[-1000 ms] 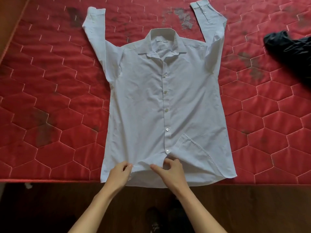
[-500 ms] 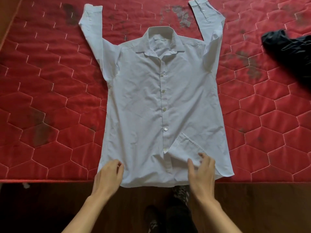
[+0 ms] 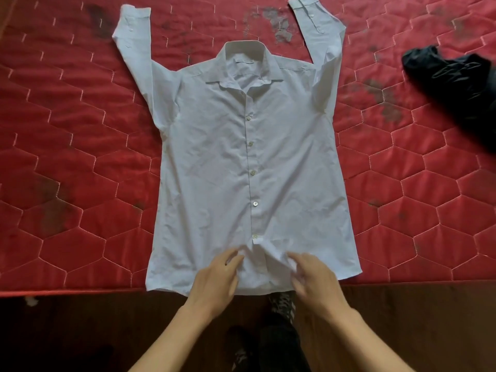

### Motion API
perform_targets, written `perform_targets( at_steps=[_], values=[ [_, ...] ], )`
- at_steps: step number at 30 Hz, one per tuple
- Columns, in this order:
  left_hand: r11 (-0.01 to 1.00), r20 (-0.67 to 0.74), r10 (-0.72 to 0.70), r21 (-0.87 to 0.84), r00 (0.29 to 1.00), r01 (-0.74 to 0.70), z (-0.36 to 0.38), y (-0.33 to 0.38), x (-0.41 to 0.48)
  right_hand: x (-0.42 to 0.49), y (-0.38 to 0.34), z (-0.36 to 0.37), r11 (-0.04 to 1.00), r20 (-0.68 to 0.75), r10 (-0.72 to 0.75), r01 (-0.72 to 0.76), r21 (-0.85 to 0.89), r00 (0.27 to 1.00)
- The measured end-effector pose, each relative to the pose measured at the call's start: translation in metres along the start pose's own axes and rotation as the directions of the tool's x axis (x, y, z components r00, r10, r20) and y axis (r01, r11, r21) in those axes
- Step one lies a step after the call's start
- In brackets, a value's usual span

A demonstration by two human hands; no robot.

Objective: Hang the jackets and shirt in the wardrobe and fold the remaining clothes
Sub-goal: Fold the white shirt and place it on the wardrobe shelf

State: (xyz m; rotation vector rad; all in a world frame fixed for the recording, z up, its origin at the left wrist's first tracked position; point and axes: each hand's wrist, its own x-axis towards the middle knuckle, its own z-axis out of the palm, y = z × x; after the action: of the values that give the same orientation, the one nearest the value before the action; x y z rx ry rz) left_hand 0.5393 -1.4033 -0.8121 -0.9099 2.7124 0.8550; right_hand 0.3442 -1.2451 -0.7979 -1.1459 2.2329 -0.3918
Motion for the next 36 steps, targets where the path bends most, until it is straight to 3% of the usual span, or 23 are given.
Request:
perform_targets(
  at_steps=[2,6,9,14,20,26,31,36],
  values=[
    [1.000,0.008,-0.022,0.005,1.000,0.022,-0.001,-0.007,-0.001,-0.021,0.000,0.020,0.988,0.032,-0.119,0.122,-0.094,0.992],
    [0.995,0.006,-0.092,-0.028,0.996,0.092,-0.009,-0.010,-0.004,-0.049,-0.002,0.041,0.967,0.183,-0.146,0.179,-0.181,0.972],
    [0.986,-0.011,-0.164,-0.034,0.986,0.163,-0.020,-0.007,-0.005,-0.050,-0.008,0.030,0.983,0.209,-0.075,0.108,-0.151,0.975],
    [0.947,-0.118,-0.322,-0.042,0.939,0.319,-0.043,-0.013,0.006,-0.012,-0.013,-0.007,0.998,0.107,0.028,-0.021,-0.065,0.994],
    [0.914,-0.128,-0.404,-0.100,0.906,0.394,-0.079,-0.013,0.054,0.058,-0.013,-0.052,0.988,0.106,0.155,-0.157,0.012,0.982],
    [0.703,-0.157,-0.650,-0.496,0.744,0.509,-0.111,-0.016,0.120,0.129,-0.039,-0.076,0.994,0.169,0.094,-0.101,0.034,0.981],
    [0.561,-0.194,-0.789,-0.614,0.583,0.555,-0.152,-0.049,0.165,0.190,-0.085,-0.070,0.999,0.217,-0.003,-0.006,0.040,0.976],
    [0.458,-0.154,-0.846,-0.699,0.510,0.549,-0.180,-0.107,0.205,0.255,-0.156,-0.056,0.994,0.238,-0.113,0.108,0.032,0.965]
  ],
)
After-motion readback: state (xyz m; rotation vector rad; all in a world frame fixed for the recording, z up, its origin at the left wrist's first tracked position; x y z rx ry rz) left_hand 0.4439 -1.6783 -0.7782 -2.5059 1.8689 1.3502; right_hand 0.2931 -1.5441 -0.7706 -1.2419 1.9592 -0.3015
